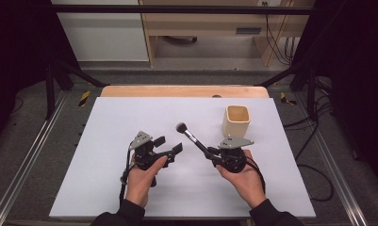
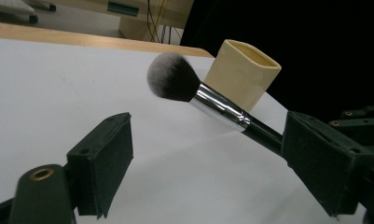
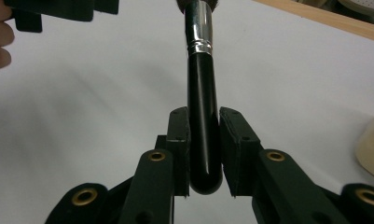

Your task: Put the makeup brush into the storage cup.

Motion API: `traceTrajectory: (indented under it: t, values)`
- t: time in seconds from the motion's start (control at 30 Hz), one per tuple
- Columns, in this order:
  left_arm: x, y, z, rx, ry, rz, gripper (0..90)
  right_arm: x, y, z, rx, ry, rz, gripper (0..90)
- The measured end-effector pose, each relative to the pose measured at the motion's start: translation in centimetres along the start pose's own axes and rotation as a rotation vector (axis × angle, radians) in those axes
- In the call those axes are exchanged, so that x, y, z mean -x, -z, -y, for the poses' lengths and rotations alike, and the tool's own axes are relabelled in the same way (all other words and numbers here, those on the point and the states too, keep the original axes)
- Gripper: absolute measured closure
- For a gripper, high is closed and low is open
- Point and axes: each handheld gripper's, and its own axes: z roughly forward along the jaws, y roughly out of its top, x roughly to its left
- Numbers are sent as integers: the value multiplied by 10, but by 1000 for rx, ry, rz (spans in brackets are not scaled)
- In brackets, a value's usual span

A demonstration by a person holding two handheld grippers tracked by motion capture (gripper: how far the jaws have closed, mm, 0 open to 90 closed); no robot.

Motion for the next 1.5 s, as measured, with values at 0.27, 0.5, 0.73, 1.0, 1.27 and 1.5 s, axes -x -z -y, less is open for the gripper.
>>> traceTrajectory:
  t: [0.27, 0.5, 0.73, 1.0, 1.27, 1.5]
  values:
    - [-1, -12, 4, -2, 92, 40, 227, 0, 2, -2, 17, 1, -1, 745]
    - [-3, -25, 9, -12, 218, 102, 279, -5, 0, -3, 26, 8, -5, 744]
    - [-6, -29, 10, -1, 283, 118, 311, -7, -1, -4, 35, 12, -12, 744]
    - [-6, -32, 9, 0, 300, 130, 321, -10, -2, -4, 37, 17, -16, 744]
    - [-7, -36, 10, -1, 323, 139, 343, -13, -4, -5, 39, 22, -21, 744]
    - [-9, -39, 11, 11, 348, 153, 383, -15, -6, -4, 37, 24, -26, 744]
